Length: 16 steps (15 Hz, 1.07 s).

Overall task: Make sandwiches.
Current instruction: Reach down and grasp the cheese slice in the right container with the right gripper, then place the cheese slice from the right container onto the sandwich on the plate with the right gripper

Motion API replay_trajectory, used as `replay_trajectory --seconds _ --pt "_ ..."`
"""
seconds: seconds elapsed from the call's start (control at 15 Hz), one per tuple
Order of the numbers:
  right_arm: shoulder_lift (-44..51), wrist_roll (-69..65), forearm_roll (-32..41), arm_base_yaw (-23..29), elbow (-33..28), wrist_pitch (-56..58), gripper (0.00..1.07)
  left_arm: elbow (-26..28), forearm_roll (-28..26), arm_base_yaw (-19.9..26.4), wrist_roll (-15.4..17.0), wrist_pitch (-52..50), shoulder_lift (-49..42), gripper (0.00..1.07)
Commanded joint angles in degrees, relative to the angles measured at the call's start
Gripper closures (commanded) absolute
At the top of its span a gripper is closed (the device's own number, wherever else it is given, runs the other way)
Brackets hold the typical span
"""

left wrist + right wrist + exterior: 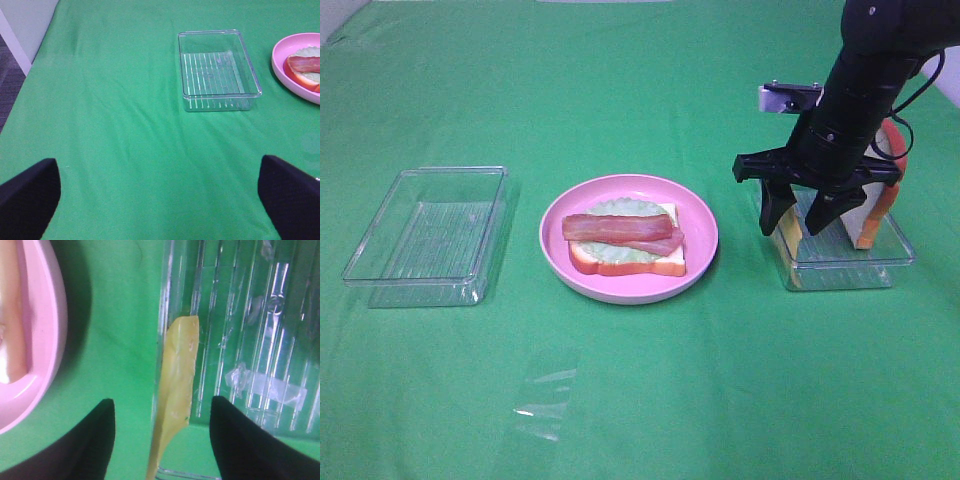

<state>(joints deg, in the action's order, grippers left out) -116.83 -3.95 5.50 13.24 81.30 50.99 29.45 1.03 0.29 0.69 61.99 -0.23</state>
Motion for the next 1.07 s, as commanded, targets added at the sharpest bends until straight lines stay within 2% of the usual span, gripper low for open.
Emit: replay_trajectory --seconds 0.07,0.2,0.47,0.6,0.67,1.07 --pt "0.0 -0.4 -0.1 -0.1 0.3 0.1 0.51 0.1 0.0 -0.1 0.0 -0.6 -1.1 0.06" --pt "0.0 -0.4 -0.2 -0.1 0.3 0.1 0.61 0.1 0.0 -0.1 0.0 -0.6 -1.1 0.06" --pt "0.0 -0.4 -0.4 -0.1 0.3 0.1 0.94 0.1 0.0 -0.1 0.0 -0.6 -1.1 0.06" --pt "0.0 -0.4 -0.9 -0.1 0.3 -0.1 1.04 0.1 0.0 -0.1 0.0 -0.6 -1.1 0.06" --pt "0.0 -0.4 -1.5 -0.1 0.3 -0.2 1.07 0.1 0.0 -0.1 0.0 -0.6 -1.1 0.06" --pt "1.5 -0.8 -1.3 -0.1 0.3 3.2 1.07 0.1 0.0 -0.1 0.0 -0.6 -1.1 0.06"
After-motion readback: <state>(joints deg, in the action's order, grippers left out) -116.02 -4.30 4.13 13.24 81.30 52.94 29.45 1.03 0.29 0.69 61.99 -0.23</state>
